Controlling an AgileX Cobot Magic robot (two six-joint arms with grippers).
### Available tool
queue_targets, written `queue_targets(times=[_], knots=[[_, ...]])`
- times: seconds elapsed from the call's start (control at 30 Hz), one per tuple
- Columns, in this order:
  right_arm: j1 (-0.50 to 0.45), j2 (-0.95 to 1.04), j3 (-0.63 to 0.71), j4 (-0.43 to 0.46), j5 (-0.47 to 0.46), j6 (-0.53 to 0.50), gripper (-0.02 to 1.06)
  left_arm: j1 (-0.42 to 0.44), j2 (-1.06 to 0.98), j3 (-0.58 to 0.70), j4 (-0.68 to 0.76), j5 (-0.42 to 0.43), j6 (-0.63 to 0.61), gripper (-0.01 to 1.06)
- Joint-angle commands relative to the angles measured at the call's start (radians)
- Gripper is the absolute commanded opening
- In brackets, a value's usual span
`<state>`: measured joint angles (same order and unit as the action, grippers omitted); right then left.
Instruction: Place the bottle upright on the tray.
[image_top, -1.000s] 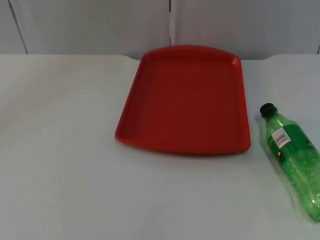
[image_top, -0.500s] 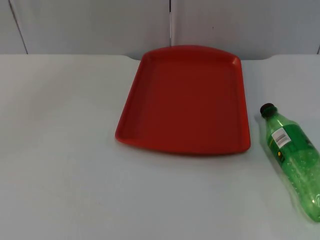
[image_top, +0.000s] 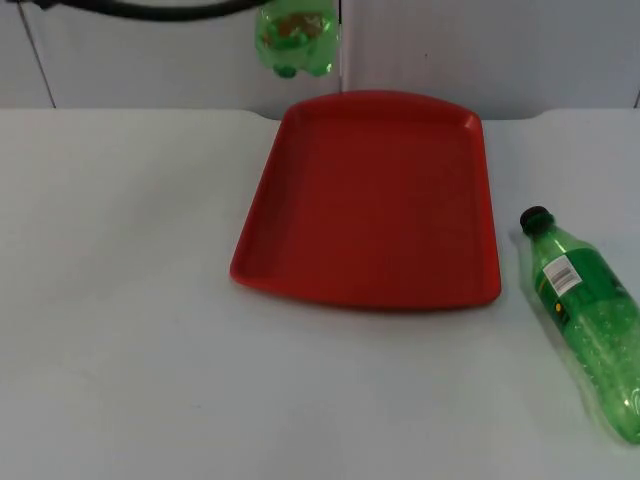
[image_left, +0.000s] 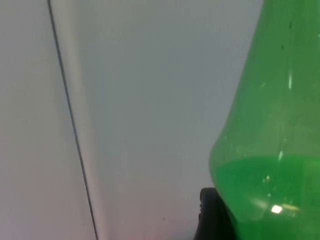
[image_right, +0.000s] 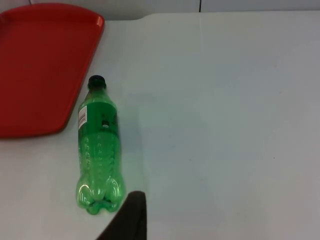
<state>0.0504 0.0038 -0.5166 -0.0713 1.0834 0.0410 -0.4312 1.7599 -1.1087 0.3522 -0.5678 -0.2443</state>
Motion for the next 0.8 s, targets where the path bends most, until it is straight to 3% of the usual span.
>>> queue_targets(times=[0.0,0.07,0.1,0.2,0.27,0.5,0.77], knots=[[-0.006,-0.004,0.001,0.003,-0.007,-0.004,1.05,0.004,0.042,0.003,-0.035,-0.082,0.018,0.0],[-0.006,-0.004,0.001,0.003,-0.007,-0.004,1.05,0.004,0.091,0.003,-0.037,-0.201,0.018,0.0],[-0.006,-0.004,0.001,0.003,-0.007,-0.004,1.05,0.004,0.091,0.003,-0.037,-0.201,0.018,0.0],[-0.006,-0.004,0.001,0.003,-0.007,-0.004,1.05,0.004,0.168,0.003,-0.099,-0.399,0.016,0.0],[-0.006,-0.004,0.001,0.003,-0.007,-0.004,1.05,0.004,0.216,0.003,-0.154,-0.482,0.033,0.0],[-0.006,-0.004,0.001,0.003,-0.007,-0.004,1.05,0.004,0.317,-0.037,-0.169,-0.493,0.114,0.0],[-0.006,-0.004,0.001,0.003,-0.007,-0.004,1.05,0.004,0.445,-0.173,-0.158,-0.493,0.116,0.0]])
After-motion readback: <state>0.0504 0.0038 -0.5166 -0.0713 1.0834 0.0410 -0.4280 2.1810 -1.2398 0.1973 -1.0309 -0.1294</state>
